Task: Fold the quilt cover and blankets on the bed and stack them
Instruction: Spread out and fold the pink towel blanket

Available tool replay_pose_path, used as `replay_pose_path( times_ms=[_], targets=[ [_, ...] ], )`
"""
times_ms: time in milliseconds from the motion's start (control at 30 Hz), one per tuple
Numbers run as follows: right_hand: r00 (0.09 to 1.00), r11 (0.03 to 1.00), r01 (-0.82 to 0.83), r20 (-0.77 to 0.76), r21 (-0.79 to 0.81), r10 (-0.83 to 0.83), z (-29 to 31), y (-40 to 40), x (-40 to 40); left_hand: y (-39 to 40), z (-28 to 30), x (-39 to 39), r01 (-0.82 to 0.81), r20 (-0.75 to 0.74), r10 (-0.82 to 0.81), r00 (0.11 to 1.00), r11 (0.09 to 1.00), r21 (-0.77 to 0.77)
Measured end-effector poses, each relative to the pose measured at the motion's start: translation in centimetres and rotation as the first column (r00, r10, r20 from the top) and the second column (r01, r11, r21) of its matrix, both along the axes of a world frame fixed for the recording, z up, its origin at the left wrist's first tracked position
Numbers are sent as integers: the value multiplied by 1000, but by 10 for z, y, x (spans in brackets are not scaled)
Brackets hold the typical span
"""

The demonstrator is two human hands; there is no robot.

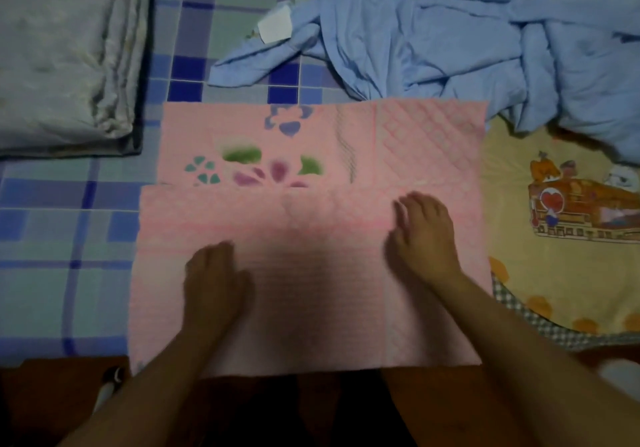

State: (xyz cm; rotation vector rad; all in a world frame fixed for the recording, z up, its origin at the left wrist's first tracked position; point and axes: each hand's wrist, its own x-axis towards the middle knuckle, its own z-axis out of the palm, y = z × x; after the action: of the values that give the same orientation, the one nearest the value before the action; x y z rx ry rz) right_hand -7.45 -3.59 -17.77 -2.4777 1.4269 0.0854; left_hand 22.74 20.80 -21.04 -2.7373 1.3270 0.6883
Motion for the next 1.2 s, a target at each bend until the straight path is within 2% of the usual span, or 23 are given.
replay_pose_path(
  times_ms=[67,133,167,233,300,367,433,467,500,533,567,600,633,700,833,867,933,967,1000,1067,1100,1133,1200],
  targets=[
    [972,982,-178,-146,60,185,-8,-51,13,-74,-13,-4,268,-11,-271,962,955,-124],
    [912,953,-218,-304,210,275,-6,-92,17,-141,-15,-13,404,-43,-417,908,897,-177],
    [889,942,-188,-360,279,284,0,-105,18,-167,-13,-18,453,-67,-467,882,878,-156],
    [865,917,-169,-392,362,314,22,-111,22,-202,-8,-25,537,-114,-535,837,844,-18],
    [805,873,-298,-391,385,447,45,-88,16,-212,0,-30,621,-159,-605,781,780,83],
    [737,732,-350,-311,585,601,71,-50,-4,-199,12,-35,727,-246,-695,676,683,68],
    [766,524,-248,-166,815,621,86,-25,-23,-167,17,-39,831,-283,-800,529,556,-18],
    [782,522,-265,-135,811,608,80,-18,-27,-147,18,-42,868,-263,-845,466,495,-51],
    [817,630,-302,-145,716,557,67,-15,-25,-126,17,-45,889,-223,-878,423,450,-82],
    [881,790,-329,-132,517,453,48,-15,-20,-108,14,-47,895,-199,-889,411,435,-95],
    [941,905,-293,-77,309,331,30,-14,-10,-96,12,-50,889,-194,-884,425,448,-95],
    [962,950,-259,-43,173,270,14,-14,0,-89,10,-52,870,-199,-865,461,485,-93],
    [948,950,-292,-99,106,303,-3,-17,4,-86,7,-53,840,-201,-838,508,534,-101],
    [872,910,-403,-260,98,414,-36,-37,-20,-84,6,-53,786,-226,-790,570,605,-129],
    [873,989,-147,-468,19,139,-49,-88,-75,-82,4,-51,809,-293,-799,525,575,-121],
    [880,997,-83,-469,0,74,-47,-87,-70,-83,4,-51,817,-297,-802,519,567,-106],
    [932,995,31,-356,-98,-64,-38,-69,-41,-82,2,-52,823,-275,-806,524,562,-82],
    [959,992,17,-280,-126,-52,-31,-56,-26,-81,0,-53,818,-262,-803,536,570,-75],
    [974,991,-66,-223,-112,40,-26,-42,-15,-81,-1,-55,813,-258,-797,546,578,-67],
    [932,946,-319,-198,-57,303,-24,-32,-3,-80,-7,-57,806,-261,-792,552,587,-77],
    [905,921,-388,-207,-43,372,-30,-46,-1,-82,-9,-58,802,-261,-791,553,590,-93],
    [904,922,-382,-230,-56,361,-38,-69,-5,-85,-9,-57,800,-266,-792,549,591,-109],
    [917,966,-249,-337,-67,213,-49,-130,-29,-90,-13,-54,795,-279,-799,533,586,-159]
  ],
)
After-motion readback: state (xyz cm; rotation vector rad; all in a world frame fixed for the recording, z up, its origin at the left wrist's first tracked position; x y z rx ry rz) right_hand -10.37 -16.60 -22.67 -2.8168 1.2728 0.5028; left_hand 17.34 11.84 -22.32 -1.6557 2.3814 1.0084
